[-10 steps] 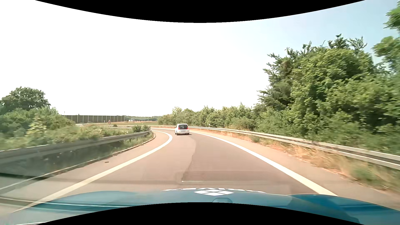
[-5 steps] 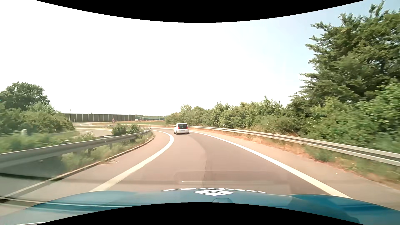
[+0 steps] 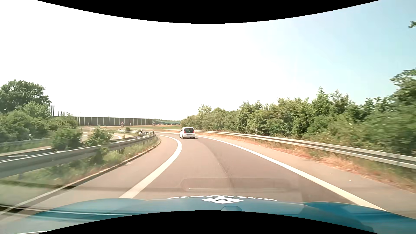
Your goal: Follow the waypoints while adhering to traffic rules and regulations
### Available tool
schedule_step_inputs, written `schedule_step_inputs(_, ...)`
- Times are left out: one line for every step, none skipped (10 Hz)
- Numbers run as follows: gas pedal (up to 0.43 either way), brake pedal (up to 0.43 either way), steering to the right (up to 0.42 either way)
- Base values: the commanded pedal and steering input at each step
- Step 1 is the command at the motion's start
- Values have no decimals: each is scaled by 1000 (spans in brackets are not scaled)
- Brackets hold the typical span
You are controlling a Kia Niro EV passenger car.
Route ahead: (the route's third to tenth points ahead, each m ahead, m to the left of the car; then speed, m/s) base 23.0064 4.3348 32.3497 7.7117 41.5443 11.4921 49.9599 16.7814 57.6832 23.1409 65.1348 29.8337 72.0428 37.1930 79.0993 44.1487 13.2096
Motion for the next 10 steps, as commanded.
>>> schedule_step_inputs(59, 0, -53)
schedule_step_inputs(59, 0, -56)
schedule_step_inputs(59, 0, -60)
schedule_step_inputs(59, 0, -62)
schedule_step_inputs(59, 0, -62)
schedule_step_inputs(59, 0, -62)
schedule_step_inputs(59, 0, -62)
schedule_step_inputs(59, 0, -61)
schedule_step_inputs(59, 0, -60)
schedule_step_inputs(59, 0, -59)
